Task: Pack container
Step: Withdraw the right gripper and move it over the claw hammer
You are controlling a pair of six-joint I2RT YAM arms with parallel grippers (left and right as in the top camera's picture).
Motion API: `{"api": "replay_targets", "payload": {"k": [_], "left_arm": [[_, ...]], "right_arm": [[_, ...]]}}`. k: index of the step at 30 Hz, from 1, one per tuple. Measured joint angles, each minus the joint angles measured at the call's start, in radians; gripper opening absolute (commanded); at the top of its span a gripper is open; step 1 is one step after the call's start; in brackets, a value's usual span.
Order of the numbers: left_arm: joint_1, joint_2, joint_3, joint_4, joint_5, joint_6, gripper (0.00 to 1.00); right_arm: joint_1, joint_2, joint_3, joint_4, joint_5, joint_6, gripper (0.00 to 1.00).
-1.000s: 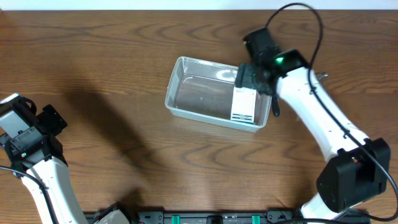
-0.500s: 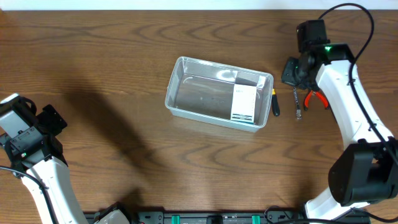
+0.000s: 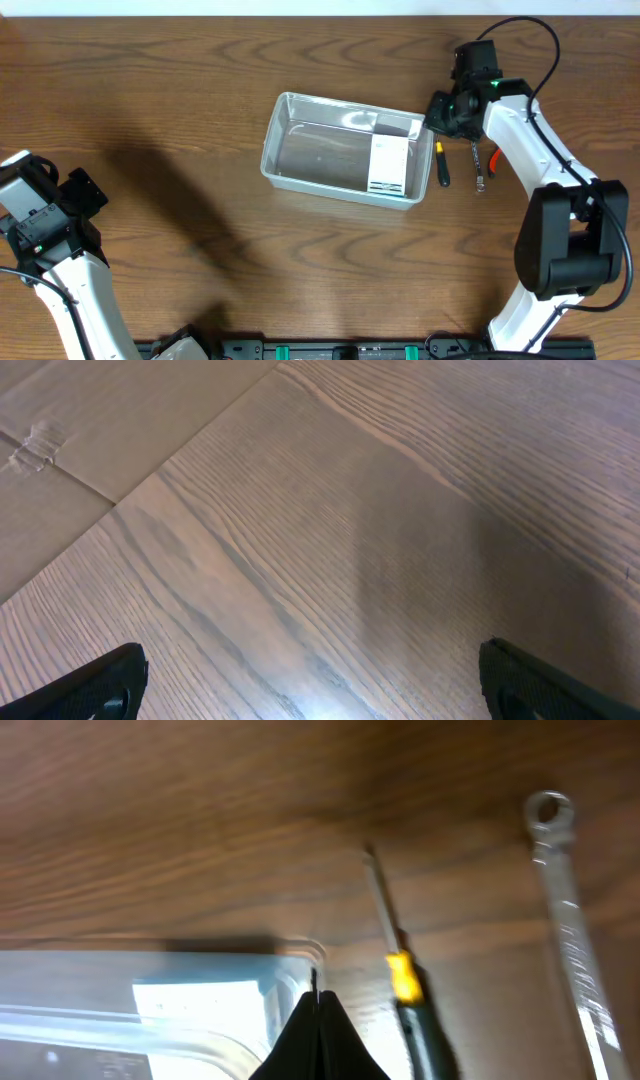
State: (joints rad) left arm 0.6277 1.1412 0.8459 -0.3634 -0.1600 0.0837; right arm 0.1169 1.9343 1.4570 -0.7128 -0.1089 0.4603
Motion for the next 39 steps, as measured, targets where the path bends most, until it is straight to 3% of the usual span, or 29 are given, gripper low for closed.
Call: {"api": "replay_targets", "payload": {"k": [10, 15, 16, 19, 21, 23, 25, 30, 36, 39], "left_arm": [[0.0, 0.0, 0.0, 0.0, 0.0, 0.0, 0.98], [0.0, 0.0, 0.0, 0.0, 0.0, 0.0, 0.98], [0.0, 0.0, 0.0, 0.0, 0.0, 0.0, 0.98], [0.0, 0.0, 0.0, 0.0, 0.0, 0.0, 0.98], [0.0, 0.0, 0.0, 0.0, 0.0, 0.0, 0.98], [0.0, 0.0, 0.0, 0.0, 0.0, 0.0, 0.98], [0.0, 0.0, 0.0, 0.0, 0.0, 0.0, 0.98], [0.0, 0.0, 0.0, 0.0, 0.0, 0.0, 0.98], [0.0, 0.0, 0.0, 0.0, 0.0, 0.0, 0.98], [0.0, 0.0, 0.0, 0.0, 0.0, 0.0, 0.98]], "right_arm": [[0.0, 0.042, 0.0, 0.18, -0.064, -0.072, 0.01], [-0.003, 0.042, 0.001, 0.105, -0.074, -0.188, 0.03], [-0.009, 0.042, 0.002, 0.07, -0.075, -0.206, 0.06], [-0.05, 0.037, 0.004, -0.019, -0.077, -0.246, 0.43], [-0.103, 0.02, 0.004, -0.051, -0.077, -0.287, 0.38], [-0.159, -0.005, 0.006, -0.075, -0.077, -0.33, 0.4], [-0.221, -0.036, 0.008, -0.089, -0.073, -0.375, 0.53], [-0.357, -0.073, 0.019, -0.093, -0.037, -0.486, 0.58], [-0.403, -0.073, 0.019, -0.065, -0.004, -0.635, 0.7], [-0.402, -0.073, 0.019, -0.018, 0.003, -0.719, 0.81]]}}
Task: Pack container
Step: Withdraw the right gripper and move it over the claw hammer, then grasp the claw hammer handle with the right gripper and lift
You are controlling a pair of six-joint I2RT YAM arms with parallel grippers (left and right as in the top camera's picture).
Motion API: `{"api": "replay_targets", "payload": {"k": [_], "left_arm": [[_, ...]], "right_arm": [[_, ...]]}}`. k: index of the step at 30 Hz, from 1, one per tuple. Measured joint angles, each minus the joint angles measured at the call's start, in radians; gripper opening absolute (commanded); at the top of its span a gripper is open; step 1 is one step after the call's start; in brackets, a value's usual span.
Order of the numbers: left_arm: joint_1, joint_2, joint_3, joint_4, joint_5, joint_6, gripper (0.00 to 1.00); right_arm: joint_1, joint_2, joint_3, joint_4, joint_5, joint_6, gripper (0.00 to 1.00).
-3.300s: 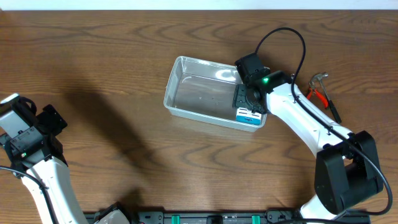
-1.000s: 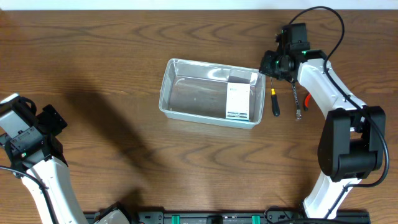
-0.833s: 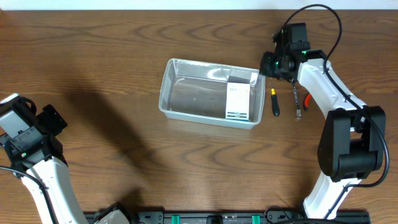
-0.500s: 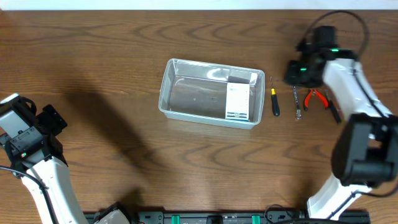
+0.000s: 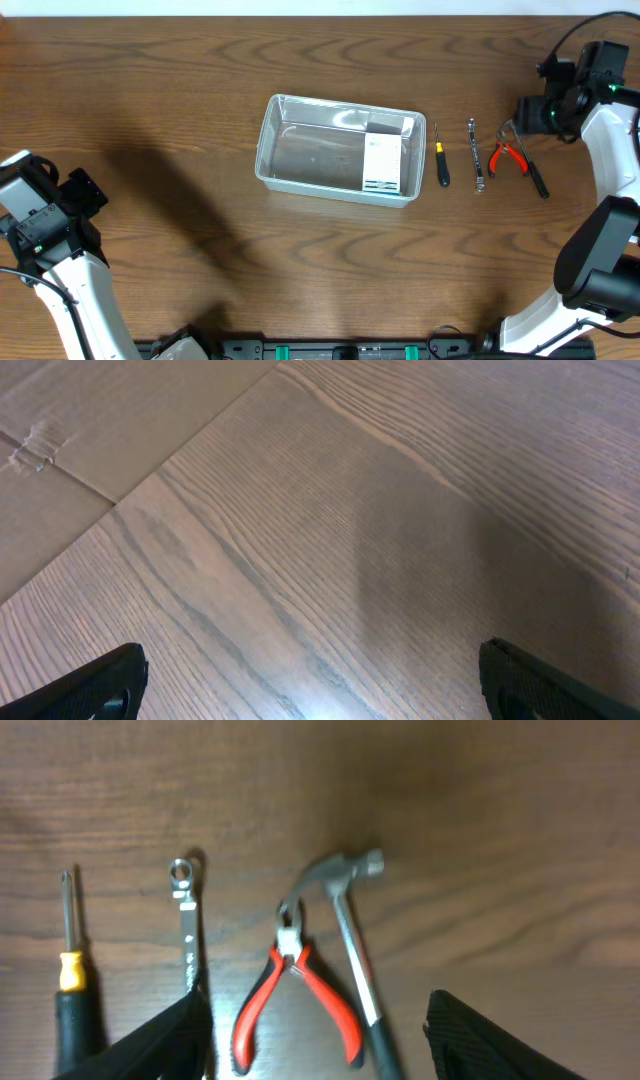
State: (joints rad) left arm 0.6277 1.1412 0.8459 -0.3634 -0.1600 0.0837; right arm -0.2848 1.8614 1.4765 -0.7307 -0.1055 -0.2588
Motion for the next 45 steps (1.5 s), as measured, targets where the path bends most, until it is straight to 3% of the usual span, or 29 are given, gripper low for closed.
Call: {"api": "replay_targets", "payload": {"k": [2, 5, 15, 31, 36, 40, 43, 45], "left_arm": [[0.0, 0.0, 0.0, 0.0, 0.0, 0.0, 0.98], [0.0, 0.0, 0.0, 0.0, 0.0, 0.0, 0.98], [0.0, 0.0, 0.0, 0.0, 0.0, 0.0, 0.98], [0.0, 0.0, 0.0, 0.0, 0.0, 0.0, 0.98], [0.0, 0.0, 0.0, 0.0, 0.0, 0.0, 0.98], [0.0, 0.0, 0.0, 0.0, 0.0, 0.0, 0.98], [0.0, 0.0, 0.0, 0.0, 0.0, 0.0, 0.98], [0.0, 0.0, 0.0, 0.0, 0.0, 0.0, 0.98]], "right_arm": [[0.0, 0.002, 0.0, 0.035, 0.016, -0.034, 0.88], [0.0, 0.014, 0.0, 0.073, 0.035, -0.082, 0.87], [-0.003, 0.177, 0.0, 0.079, 0.051, -0.126, 0.7], [-0.038, 0.231, 0.0, 0.077, 0.092, -0.099, 0.59], [-0.038, 0.25, 0.0, 0.077, 0.095, -0.093, 0.54], [-0.038, 0.264, 0.001, 0.078, 0.094, -0.087, 0.46], [-0.038, 0.264, 0.001, 0.077, 0.092, -0.077, 0.34], [-0.038, 0.265, 0.001, 0.074, 0.091, -0.066, 0.33]]}}
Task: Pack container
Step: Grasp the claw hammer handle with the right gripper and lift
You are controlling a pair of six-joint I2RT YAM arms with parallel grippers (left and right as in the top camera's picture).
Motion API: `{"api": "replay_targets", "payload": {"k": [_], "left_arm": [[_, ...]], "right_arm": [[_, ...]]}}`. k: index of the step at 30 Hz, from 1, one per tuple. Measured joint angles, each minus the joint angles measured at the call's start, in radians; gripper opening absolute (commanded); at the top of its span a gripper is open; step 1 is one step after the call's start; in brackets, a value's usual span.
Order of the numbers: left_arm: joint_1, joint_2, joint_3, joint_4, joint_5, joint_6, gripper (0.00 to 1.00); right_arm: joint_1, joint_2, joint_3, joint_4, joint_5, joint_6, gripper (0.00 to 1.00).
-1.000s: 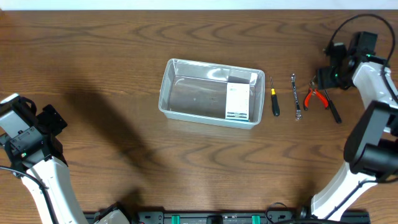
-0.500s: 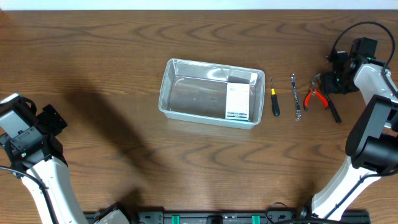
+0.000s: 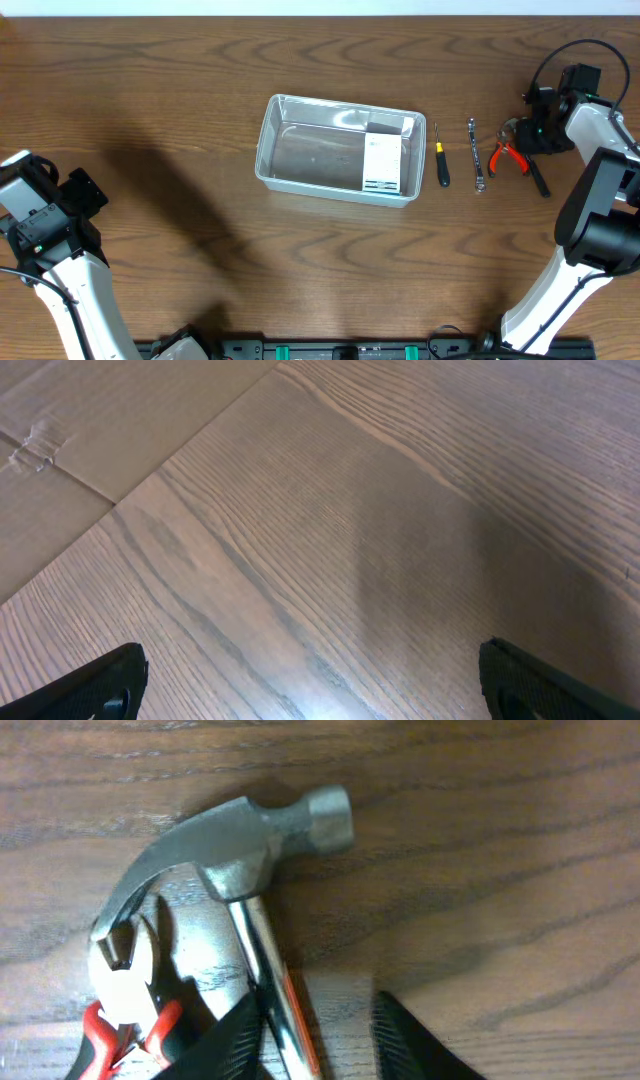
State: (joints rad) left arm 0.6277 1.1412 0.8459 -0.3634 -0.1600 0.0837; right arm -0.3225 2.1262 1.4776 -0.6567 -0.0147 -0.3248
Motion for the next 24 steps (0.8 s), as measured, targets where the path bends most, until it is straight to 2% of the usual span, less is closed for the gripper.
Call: {"api": "replay_targets", "payload": {"k": [13, 24], "left_arm": [[0.0, 0.0, 0.0, 0.0, 0.0, 0.0, 0.98], [0.0, 0.0, 0.0, 0.0, 0.0, 0.0, 0.98]], "right_arm": [[0.0, 0.0, 0.003, -0.043, -0.006, 0.013, 0.09], [0.0, 0.0, 0.006, -0.054, -0.008, 0.023, 0.01]]}}
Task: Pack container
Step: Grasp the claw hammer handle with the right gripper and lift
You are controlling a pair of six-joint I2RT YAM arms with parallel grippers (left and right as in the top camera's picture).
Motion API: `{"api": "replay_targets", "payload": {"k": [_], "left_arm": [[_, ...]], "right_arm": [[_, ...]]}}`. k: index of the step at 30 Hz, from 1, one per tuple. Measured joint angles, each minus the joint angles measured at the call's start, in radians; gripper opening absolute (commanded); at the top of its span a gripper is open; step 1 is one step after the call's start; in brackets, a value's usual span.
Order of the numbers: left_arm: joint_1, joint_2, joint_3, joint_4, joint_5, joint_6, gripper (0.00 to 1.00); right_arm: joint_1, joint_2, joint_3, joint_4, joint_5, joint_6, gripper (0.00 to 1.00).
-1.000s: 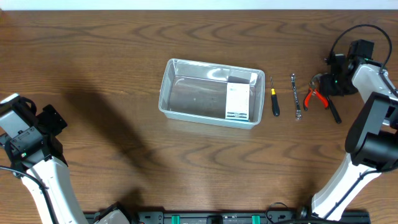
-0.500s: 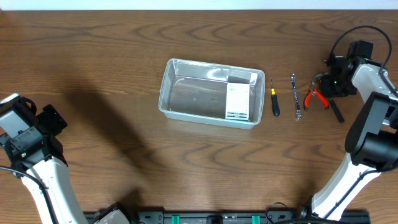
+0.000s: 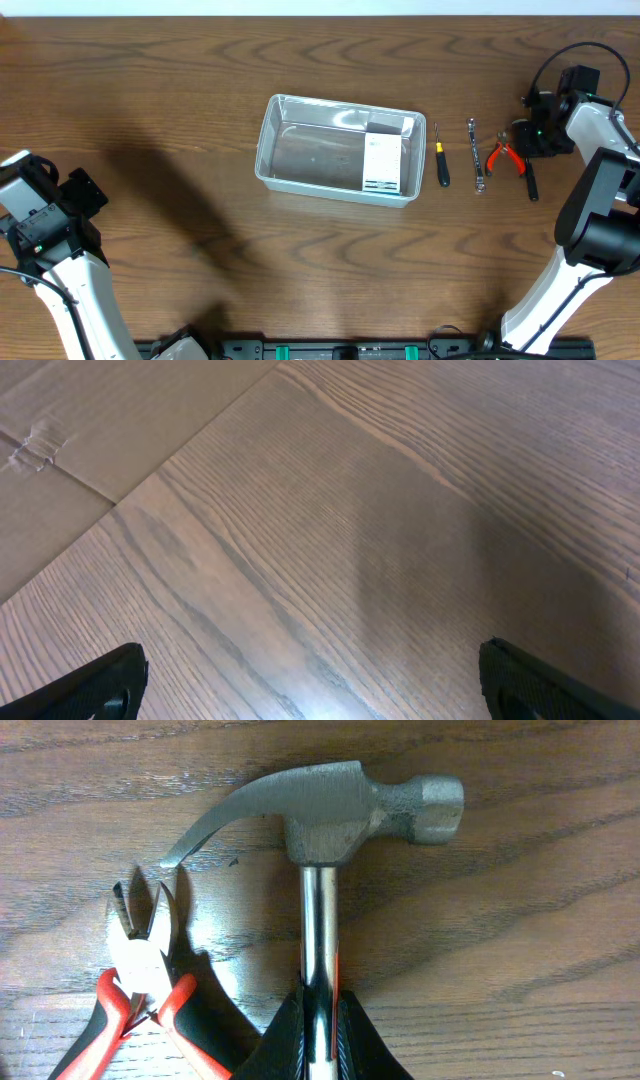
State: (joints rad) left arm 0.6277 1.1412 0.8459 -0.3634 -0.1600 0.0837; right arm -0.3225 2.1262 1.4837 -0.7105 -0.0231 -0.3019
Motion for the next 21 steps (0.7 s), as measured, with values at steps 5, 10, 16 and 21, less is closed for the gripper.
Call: {"api": "replay_targets", "payload": {"k": [5, 10, 16, 21], "left_arm": [[0.0, 0.0, 0.0, 0.0, 0.0, 0.0, 0.98], [0.0, 0.0, 0.0, 0.0, 0.0, 0.0, 0.98], [0.0, 0.0, 0.0, 0.0, 0.0, 0.0, 0.98], [0.0, 0.0, 0.0, 0.0, 0.0, 0.0, 0.98]], "right_arm": [[0.0, 0.0, 0.0, 0.001, 0.0, 0.0, 0.01], [0.0, 0.0, 0.0, 0.001, 0.0, 0.001, 0.01], [0.0, 0.0, 0.011, -0.011, 0.001, 0.018, 0.01], [0.005, -0.028, 0.023, -0.012, 0.003, 0.027, 0.01]]}}
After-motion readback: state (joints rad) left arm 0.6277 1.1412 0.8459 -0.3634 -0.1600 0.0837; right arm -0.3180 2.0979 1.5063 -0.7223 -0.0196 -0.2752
